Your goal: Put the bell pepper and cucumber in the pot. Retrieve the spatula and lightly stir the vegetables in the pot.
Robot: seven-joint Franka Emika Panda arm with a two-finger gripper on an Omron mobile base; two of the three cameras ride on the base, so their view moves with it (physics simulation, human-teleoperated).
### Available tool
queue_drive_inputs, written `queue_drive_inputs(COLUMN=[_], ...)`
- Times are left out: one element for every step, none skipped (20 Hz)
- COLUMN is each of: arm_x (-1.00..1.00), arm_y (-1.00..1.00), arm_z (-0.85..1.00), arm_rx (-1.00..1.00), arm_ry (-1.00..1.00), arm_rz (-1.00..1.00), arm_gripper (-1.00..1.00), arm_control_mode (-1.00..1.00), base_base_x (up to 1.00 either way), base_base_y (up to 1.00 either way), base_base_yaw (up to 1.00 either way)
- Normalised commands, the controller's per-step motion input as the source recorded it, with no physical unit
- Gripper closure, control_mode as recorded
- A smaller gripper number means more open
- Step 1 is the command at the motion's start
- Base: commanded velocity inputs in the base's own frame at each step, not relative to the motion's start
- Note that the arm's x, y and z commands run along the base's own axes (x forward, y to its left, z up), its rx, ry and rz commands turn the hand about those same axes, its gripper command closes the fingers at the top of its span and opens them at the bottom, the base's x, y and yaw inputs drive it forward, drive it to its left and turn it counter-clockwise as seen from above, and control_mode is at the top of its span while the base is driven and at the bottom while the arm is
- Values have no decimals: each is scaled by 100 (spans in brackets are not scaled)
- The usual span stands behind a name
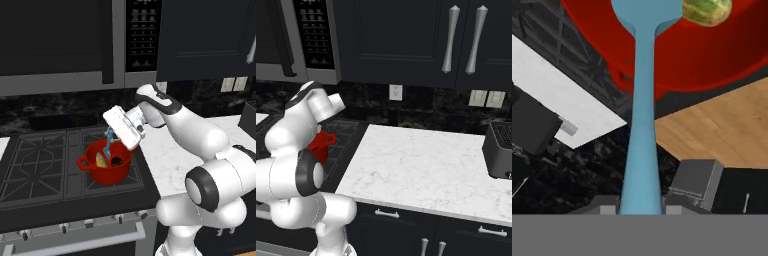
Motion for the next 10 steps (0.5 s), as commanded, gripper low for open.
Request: queue_drive_inputs(arm_x=[-71,-74,-73,-72,-70,-62,-47,-34,-24,-8], arm_y=[0,0,0,0,0,-1,-4,-6,-10,-13], arm_z=[30,37,36,34,30,26,16,6,0,0], arm_rx=[14,16,17,16,15,14,12,11,9,5], arm_ry=[0,0,0,0,0,0,0,0,0,0], arm_rz=[18,19,19,17,15,13,10,7,4,1], arm_gripper=[100,100,100,100,100,100,100,100,100,100], arm_control_mode=[-100,-100,-100,-100,-100,-100,-100,-100,-100,-100], base_base_x=[0,0,0,0,0,0,0,0,0,0], base_base_y=[0,0,0,0,0,0,0,0,0,0], base_base_yaw=[0,0,0,0,0,0,0,0,0,0])
